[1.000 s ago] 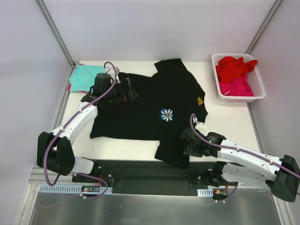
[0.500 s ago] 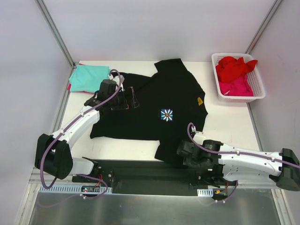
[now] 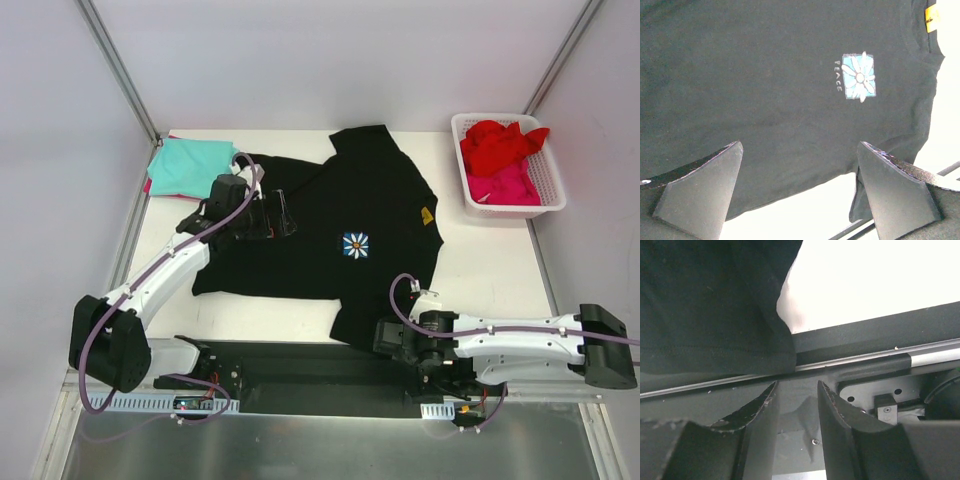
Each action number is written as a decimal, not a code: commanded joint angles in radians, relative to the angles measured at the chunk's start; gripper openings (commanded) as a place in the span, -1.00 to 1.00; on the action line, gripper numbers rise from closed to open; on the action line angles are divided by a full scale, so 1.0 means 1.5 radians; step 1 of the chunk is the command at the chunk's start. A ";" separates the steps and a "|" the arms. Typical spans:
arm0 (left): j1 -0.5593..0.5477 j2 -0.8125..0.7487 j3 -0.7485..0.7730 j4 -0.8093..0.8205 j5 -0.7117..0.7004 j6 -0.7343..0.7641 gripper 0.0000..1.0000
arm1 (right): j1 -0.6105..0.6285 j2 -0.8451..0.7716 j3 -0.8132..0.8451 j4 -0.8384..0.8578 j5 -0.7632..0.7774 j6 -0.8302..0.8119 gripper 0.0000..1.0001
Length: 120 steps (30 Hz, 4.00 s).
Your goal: Fold and stack the t-shirts
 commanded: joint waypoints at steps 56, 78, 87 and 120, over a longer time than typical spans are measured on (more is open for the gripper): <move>-0.019 -0.102 -0.030 -0.038 -0.017 0.007 0.98 | 0.042 0.215 0.203 -0.081 0.146 -0.040 -0.99; -0.025 -0.172 -0.244 0.030 -0.040 -0.097 0.98 | 0.020 0.135 0.260 -0.190 0.239 -0.046 -0.99; -0.024 -0.221 -0.227 -0.103 -0.260 -0.105 0.98 | 0.018 0.098 0.222 -0.175 0.232 -0.042 -0.99; 0.197 -0.172 -0.183 -0.236 -0.238 -0.142 0.98 | 0.005 0.049 0.092 0.056 0.170 -0.161 -0.99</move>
